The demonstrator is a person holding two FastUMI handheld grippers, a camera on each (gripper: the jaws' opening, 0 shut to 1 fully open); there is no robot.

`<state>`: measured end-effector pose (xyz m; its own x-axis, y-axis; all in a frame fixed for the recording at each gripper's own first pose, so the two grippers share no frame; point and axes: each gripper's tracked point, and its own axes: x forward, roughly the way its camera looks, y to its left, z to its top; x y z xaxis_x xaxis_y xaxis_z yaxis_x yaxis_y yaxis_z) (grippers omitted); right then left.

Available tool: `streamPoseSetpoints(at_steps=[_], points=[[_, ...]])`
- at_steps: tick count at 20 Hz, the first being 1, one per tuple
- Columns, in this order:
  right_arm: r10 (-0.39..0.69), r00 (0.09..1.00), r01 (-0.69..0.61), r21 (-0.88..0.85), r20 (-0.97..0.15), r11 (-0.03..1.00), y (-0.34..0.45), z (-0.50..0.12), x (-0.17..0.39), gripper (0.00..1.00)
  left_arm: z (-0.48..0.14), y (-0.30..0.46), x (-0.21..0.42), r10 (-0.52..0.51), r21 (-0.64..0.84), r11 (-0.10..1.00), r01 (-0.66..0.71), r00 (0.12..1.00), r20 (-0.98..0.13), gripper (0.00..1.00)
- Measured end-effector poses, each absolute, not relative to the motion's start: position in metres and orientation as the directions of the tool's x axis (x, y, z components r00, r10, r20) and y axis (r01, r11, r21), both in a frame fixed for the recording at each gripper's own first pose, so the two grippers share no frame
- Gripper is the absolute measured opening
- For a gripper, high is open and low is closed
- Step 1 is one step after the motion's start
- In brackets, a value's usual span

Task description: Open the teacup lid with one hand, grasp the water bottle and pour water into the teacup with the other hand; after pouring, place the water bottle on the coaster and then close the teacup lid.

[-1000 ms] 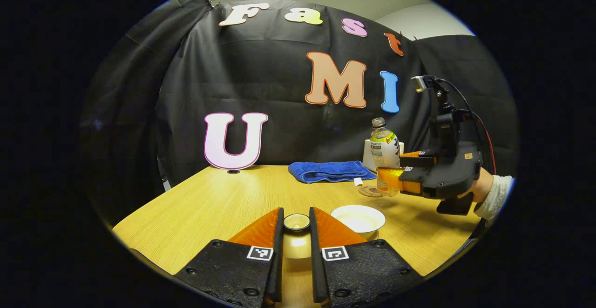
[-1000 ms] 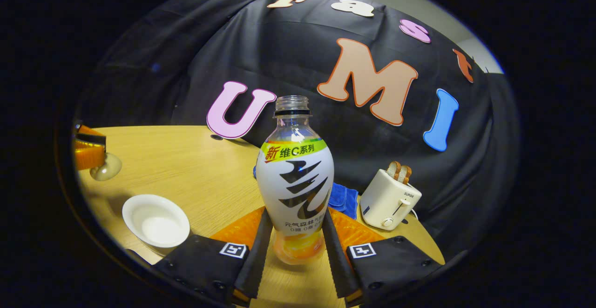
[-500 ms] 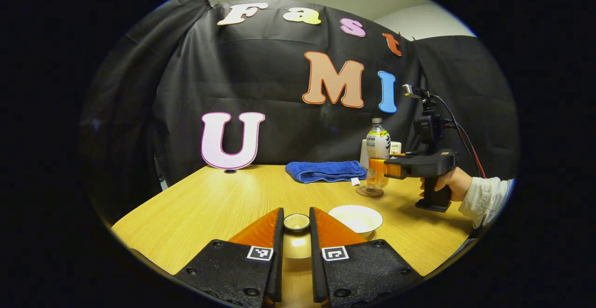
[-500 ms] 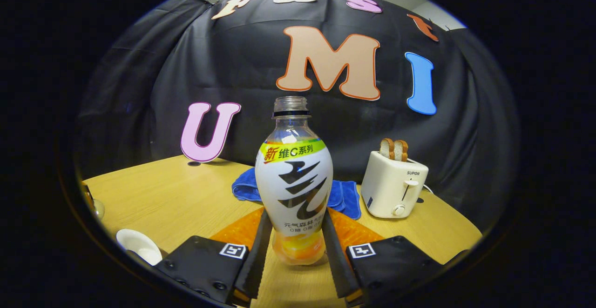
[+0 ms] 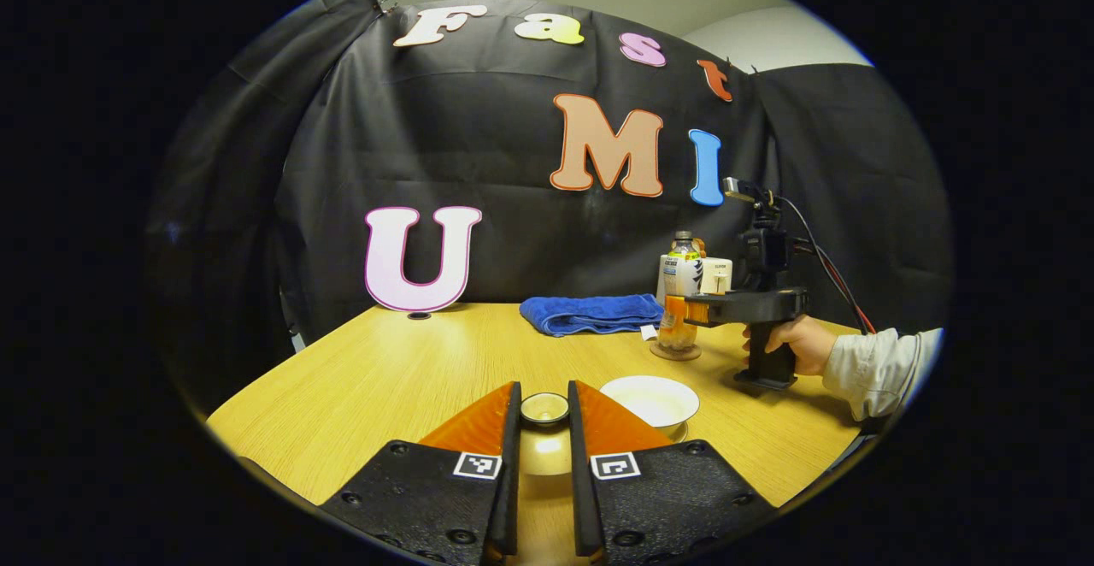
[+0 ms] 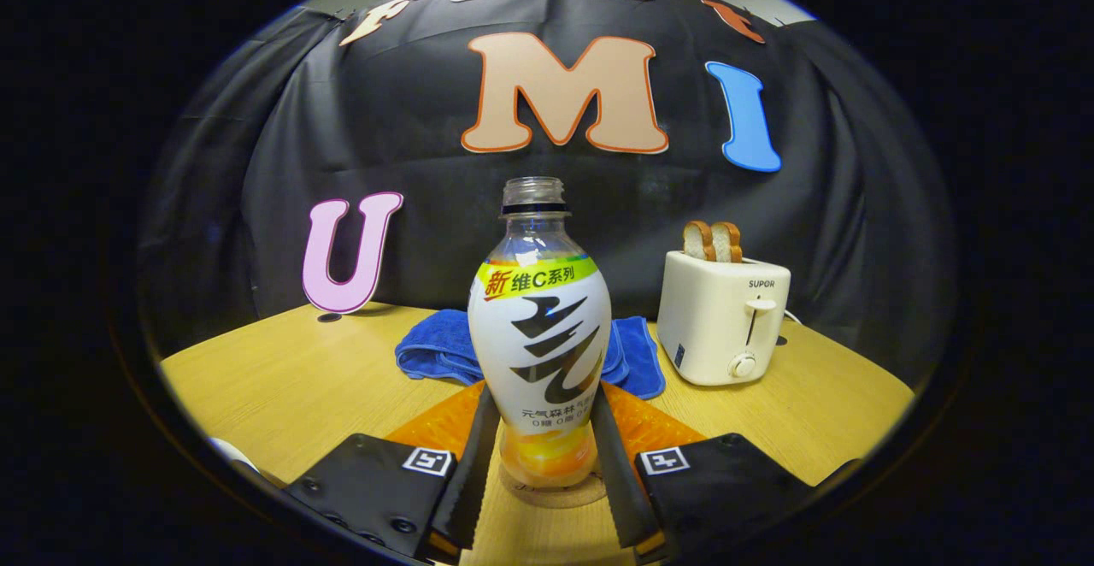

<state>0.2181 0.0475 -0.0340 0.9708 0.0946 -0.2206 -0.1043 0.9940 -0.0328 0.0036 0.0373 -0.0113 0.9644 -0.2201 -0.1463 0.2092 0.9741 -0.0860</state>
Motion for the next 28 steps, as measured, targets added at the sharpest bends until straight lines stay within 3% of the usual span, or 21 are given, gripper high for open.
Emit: streamPoseSetpoints(at_steps=[14,20,21,23,28], points=[[0.079,0.967,-0.078,0.013,-0.244,0.997,0.040,-0.043,0.220,0.72,-0.015,0.036,0.007,-0.224,-0.095,0.973,0.211,0.961,-0.160,0.23],[0.096,0.963,-0.097,0.012,-0.251,0.995,0.044,-0.047,0.215,0.81,-0.015,0.031,0.008,-0.231,-0.100,0.971,0.217,0.959,-0.163,0.23],[0.097,0.965,-0.098,0.006,-0.245,0.995,0.045,-0.046,0.214,0.89,-0.015,0.030,0.008,-0.232,-0.100,0.971,0.218,0.958,-0.166,0.23],[0.096,0.968,-0.101,-0.010,-0.234,0.995,0.044,-0.044,0.212,0.96,-0.016,0.028,0.007,-0.235,-0.101,0.970,0.221,0.958,-0.166,0.23],[0.100,0.973,-0.107,-0.025,-0.207,0.994,0.042,-0.036,0.196,0.94,-0.011,0.020,0.010,-0.241,-0.097,0.969,0.228,0.956,-0.166,0.23]])
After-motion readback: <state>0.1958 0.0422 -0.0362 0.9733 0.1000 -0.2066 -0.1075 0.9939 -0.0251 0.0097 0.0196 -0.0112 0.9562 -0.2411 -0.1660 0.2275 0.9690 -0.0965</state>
